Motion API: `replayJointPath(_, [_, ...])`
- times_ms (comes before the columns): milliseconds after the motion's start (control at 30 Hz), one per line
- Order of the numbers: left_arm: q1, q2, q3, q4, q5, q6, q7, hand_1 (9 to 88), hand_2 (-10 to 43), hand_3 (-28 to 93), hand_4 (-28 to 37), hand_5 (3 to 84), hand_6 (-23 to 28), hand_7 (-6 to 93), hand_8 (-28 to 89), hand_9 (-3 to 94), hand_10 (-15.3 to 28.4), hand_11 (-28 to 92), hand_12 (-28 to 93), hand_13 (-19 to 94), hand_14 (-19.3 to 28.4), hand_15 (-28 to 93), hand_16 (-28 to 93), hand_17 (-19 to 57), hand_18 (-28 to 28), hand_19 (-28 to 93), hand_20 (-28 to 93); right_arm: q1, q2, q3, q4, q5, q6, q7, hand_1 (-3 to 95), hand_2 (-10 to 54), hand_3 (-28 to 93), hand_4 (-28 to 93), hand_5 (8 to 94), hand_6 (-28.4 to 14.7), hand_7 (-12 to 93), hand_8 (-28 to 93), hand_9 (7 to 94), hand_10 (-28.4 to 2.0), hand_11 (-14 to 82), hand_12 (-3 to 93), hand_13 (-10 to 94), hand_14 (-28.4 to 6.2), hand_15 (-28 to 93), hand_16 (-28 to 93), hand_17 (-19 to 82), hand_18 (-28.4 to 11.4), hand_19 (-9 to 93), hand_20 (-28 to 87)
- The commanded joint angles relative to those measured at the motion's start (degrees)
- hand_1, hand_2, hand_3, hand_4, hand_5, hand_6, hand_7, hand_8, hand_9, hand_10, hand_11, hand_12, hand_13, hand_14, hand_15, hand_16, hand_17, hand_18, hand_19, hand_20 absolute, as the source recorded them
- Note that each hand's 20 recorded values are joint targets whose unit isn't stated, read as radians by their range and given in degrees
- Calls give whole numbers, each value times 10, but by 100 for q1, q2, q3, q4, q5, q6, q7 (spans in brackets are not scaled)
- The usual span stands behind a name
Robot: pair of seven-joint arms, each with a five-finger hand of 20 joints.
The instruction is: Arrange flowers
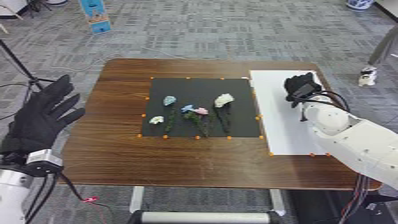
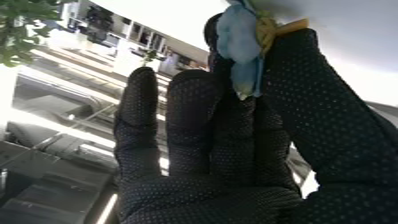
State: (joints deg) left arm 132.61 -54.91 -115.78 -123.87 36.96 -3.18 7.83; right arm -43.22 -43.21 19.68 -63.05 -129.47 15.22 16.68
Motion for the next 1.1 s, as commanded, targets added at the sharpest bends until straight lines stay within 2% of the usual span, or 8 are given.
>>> replayJointPath(33, [0,15,-40,-14,-35,-44,-20,299,-85,521,-283,229,18,148,-88,168,85,98,179,124,130,88,44,-127,204,366,62,-107,108,50,-1189,7,396,-569,528,-95,803,-283,686,51,522,31,838,-29,203,466,595,-29,674,515,237,-154,685,490])
replayJointPath(167, [-53,28,-9,6,-32,-69,-42,299,-85,521,-283,229,17,149,-88,168,85,100,178,124,130,89,43,-126,203,364,62,-80,-9,39,-1541,8,441,-887,526,-95,805,-283,688,51,519,31,840,-28,201,466,595,-28,675,514,236,-156,685,492])
replayJointPath(367, [-71,42,17,16,-33,-67,-45,300,-84,519,-283,228,17,152,-89,167,85,103,176,123,131,92,42,-127,204,366,62,-46,-89,-66,-1682,459,54,-1021,524,-95,804,-283,688,52,518,32,842,-27,198,467,595,-28,675,516,235,-156,685,493])
replayJointPath(400, [-24,22,8,-9,-41,-34,-14,299,-85,520,-283,228,17,152,-89,167,85,103,176,123,131,92,42,-127,204,366,62,-34,-103,-113,-1661,462,49,-1044,524,-95,804,-283,689,52,518,32,842,-27,198,468,595,-28,676,517,235,-156,685,494])
replayJointPath(467, [-37,17,16,-2,-42,-41,-47,298,-85,522,-283,228,17,152,-90,168,85,103,173,124,131,92,41,-128,204,366,62,-80,-74,-140,-1671,318,8,-1053,524,-95,805,-283,690,52,517,31,843,-27,196,468,595,-27,676,518,235,-156,686,495])
replayJointPath(667, [-48,37,2,6,-50,-49,-31,297,-86,524,-283,228,17,151,-89,168,85,106,173,123,131,92,40,-127,204,366,62,-193,57,-185,-1861,250,-239,-1145,525,-95,804,-283,690,53,515,32,844,-27,194,471,594,-30,679,520,235,-156,686,496])
replayJointPath(1100, [-49,20,-1,4,-42,-50,-38,298,-84,521,-283,229,18,149,-88,168,85,101,175,124,130,89,41,-127,204,366,61,-381,174,-160,-2190,111,-346,-1236,522,-95,807,-283,689,54,510,36,841,-26,186,472,589,-30,681,518,232,-155,686,497])
